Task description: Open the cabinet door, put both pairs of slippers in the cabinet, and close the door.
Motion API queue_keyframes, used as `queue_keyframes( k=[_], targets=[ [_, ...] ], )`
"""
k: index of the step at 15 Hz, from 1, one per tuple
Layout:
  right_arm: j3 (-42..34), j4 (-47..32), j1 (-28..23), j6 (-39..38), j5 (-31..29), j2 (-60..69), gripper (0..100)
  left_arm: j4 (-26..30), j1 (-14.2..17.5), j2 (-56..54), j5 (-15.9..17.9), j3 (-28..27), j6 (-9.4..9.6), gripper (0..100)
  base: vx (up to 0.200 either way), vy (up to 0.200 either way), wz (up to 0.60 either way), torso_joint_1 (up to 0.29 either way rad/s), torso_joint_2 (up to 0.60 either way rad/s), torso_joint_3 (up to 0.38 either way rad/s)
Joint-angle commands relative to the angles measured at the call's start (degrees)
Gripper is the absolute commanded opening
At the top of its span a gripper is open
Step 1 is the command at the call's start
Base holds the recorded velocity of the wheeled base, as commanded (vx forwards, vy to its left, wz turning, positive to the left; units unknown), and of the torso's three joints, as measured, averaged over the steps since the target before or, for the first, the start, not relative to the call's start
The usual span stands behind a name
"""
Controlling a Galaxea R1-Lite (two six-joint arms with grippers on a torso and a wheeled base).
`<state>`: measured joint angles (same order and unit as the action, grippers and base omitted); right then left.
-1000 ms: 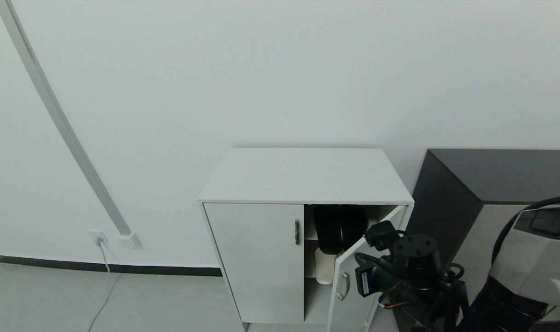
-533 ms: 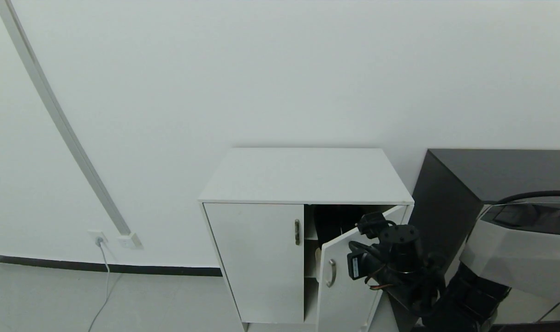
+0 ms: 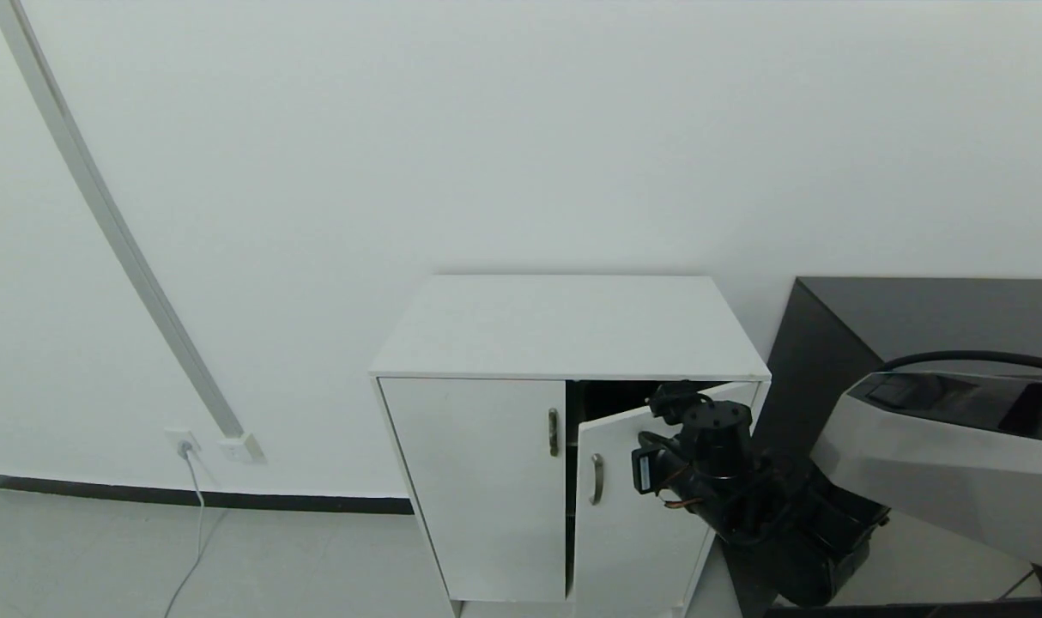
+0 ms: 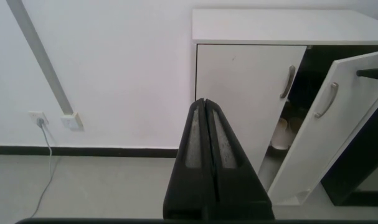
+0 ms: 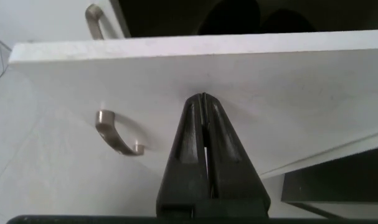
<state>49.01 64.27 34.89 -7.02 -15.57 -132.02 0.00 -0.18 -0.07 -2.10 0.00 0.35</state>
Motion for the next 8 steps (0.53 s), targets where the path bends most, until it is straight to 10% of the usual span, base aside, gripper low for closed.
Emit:
queue_keyframes(
  k=[1, 8],
  targets=[
    [2.3, -0.5, -0.4, 0.0, 0.0, -1.7, 0, 0.0, 0.0, 0.1, 0.0, 0.0, 0.0, 0, 0.0, 0.0, 0.0, 0.0, 0.0, 0.0],
    [8.0, -4.2, -2.5, 0.1, 0.0, -3.8, 0, 0.0, 0.0, 0.1, 0.0, 0.0, 0.0, 0, 0.0, 0.0, 0.0, 0.0, 0.0, 0.0]
  ],
)
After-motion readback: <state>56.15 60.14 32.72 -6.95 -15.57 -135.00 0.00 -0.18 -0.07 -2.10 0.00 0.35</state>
